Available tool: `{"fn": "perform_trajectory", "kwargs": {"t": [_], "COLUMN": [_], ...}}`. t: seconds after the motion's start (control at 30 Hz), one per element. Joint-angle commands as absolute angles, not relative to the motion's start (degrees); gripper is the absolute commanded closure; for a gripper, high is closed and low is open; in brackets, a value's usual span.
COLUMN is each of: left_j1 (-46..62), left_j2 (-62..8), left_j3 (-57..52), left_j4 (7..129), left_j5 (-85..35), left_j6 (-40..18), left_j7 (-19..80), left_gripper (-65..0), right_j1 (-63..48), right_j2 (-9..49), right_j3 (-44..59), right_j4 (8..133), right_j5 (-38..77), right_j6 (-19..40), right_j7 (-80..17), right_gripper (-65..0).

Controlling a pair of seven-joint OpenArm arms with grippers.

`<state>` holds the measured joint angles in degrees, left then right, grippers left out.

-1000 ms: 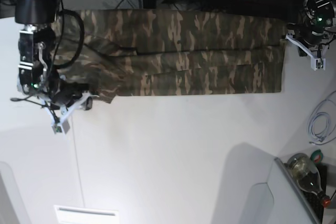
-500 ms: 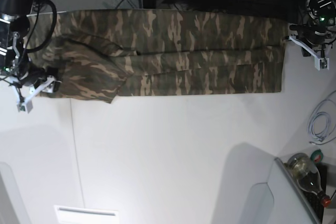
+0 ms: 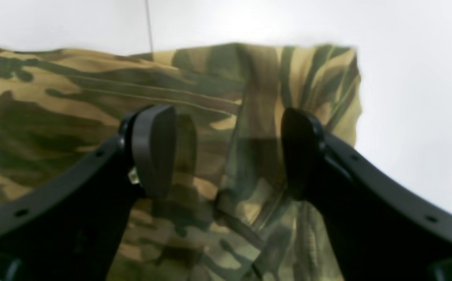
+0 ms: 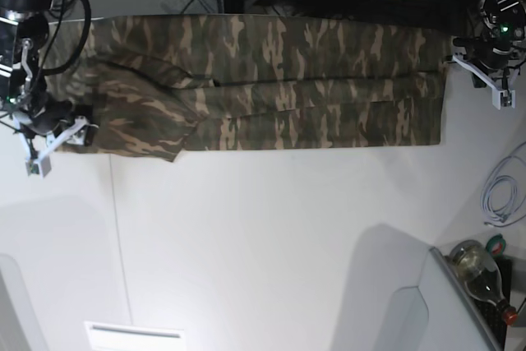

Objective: Layout the t-shirt on the table in an organized manner, then fold the t-shirt properly
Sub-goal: 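Move the right gripper to the strip's end and grasp it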

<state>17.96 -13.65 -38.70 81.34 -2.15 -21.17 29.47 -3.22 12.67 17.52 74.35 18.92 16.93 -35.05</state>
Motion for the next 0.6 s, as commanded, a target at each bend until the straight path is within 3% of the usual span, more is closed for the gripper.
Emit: {"fn": "perform_trajectory", "kwargs": {"t": [0.0, 0.57], "left_j1": [17.8, 17.8], "left_j2": [-14.7, -14.7], "left_j3": [-39.3, -39.1], "left_j4": [82.2, 82.2], "left_j5": [-2.5, -2.5], "left_j6": [-20.9, -20.9], "left_j7": [28.6, 28.6], "left_gripper": [0.0, 0.0], "right_j1": [-2.4, 0.6], "right_j2": [13.6, 12.7], "right_j3": [17.7, 17.5], "right_j4": [75.6, 68.1], "right_j5": [19.3, 19.3], "right_j6": [17.1, 17.1], "right_j7": [-34.1, -33.7], "right_gripper": [-39.6, -38.9]}}
